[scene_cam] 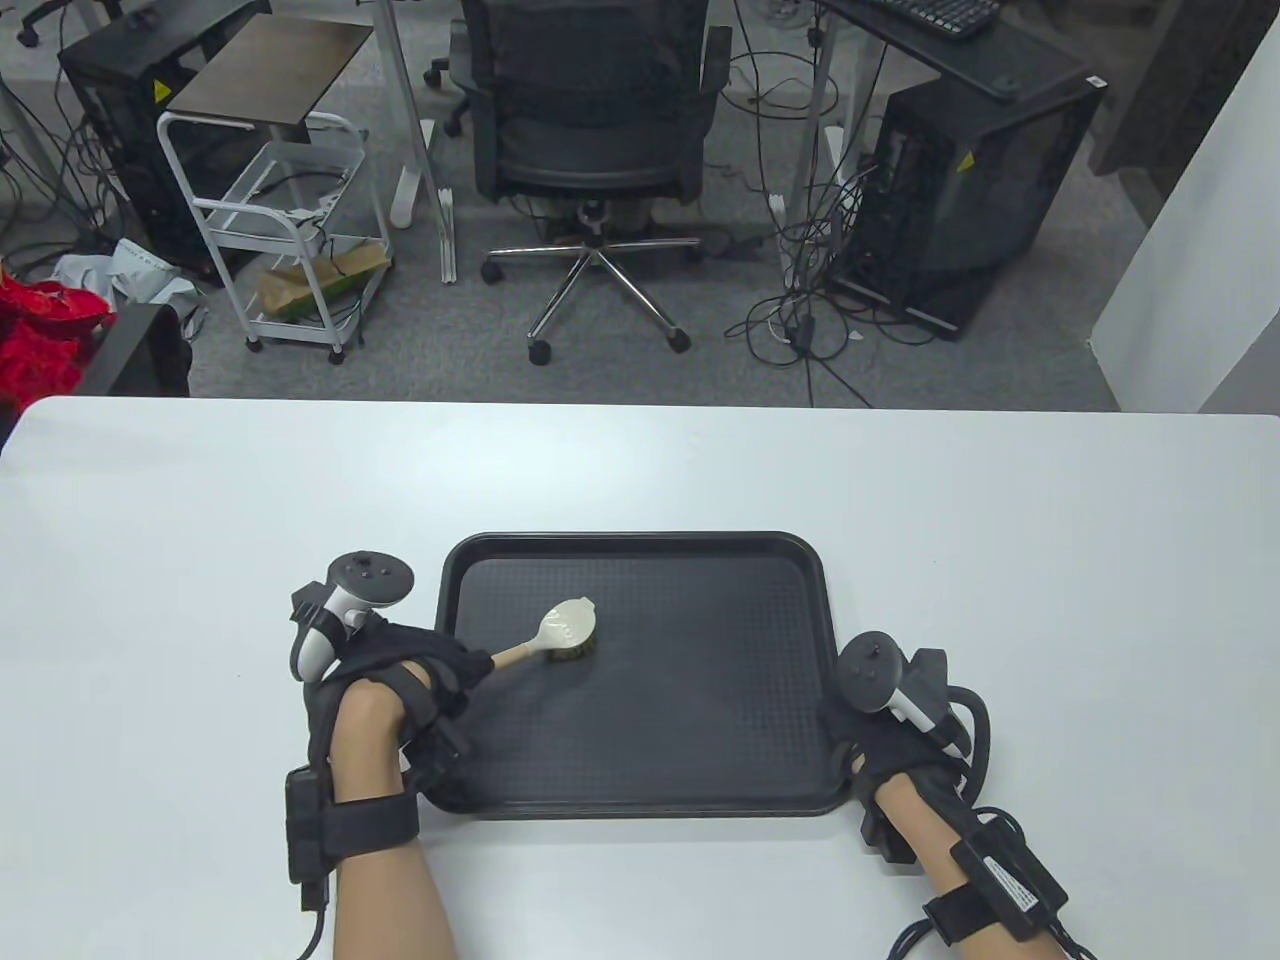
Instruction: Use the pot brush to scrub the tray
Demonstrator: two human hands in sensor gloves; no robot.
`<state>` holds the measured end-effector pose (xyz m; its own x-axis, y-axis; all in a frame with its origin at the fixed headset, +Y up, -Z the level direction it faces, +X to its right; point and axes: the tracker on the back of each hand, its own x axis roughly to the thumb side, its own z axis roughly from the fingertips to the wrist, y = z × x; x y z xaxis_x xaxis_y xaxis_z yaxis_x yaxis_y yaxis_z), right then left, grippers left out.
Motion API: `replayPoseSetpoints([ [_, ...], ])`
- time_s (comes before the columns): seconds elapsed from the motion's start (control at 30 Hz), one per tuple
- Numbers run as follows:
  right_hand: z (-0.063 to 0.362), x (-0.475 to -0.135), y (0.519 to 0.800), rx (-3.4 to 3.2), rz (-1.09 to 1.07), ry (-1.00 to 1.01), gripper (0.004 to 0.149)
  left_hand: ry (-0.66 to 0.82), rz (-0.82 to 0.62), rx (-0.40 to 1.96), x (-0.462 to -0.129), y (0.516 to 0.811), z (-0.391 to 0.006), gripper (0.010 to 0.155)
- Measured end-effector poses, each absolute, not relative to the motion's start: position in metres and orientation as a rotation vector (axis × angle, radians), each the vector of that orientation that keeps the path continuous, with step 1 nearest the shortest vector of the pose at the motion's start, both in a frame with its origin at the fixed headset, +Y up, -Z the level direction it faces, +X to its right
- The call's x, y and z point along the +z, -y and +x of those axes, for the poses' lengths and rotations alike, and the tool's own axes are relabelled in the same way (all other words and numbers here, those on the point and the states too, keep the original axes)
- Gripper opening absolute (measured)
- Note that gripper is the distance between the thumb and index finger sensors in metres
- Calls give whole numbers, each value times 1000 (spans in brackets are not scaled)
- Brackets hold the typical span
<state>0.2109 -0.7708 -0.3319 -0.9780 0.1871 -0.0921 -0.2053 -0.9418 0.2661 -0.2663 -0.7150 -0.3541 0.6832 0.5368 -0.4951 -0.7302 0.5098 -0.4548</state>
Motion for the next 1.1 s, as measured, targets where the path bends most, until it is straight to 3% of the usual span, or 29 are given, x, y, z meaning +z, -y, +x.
replayPoseSetpoints([
  [0.47, 211, -332, 771, 2910, -97, -409, 60, -507, -563, 844, -324, 705, -340, 60],
  [0.57, 211, -332, 771, 2910, -97, -409, 61, -456, -553, 866, -327, 703, -338, 60],
  [0.77, 211, -332, 771, 2911, -98, -408, 61, -150, -583, 978, -350, 698, -284, 61],
  [1.1, 211, -332, 771, 2906, -96, -411, 61, -51, -575, 900, -373, 697, -173, 61],
])
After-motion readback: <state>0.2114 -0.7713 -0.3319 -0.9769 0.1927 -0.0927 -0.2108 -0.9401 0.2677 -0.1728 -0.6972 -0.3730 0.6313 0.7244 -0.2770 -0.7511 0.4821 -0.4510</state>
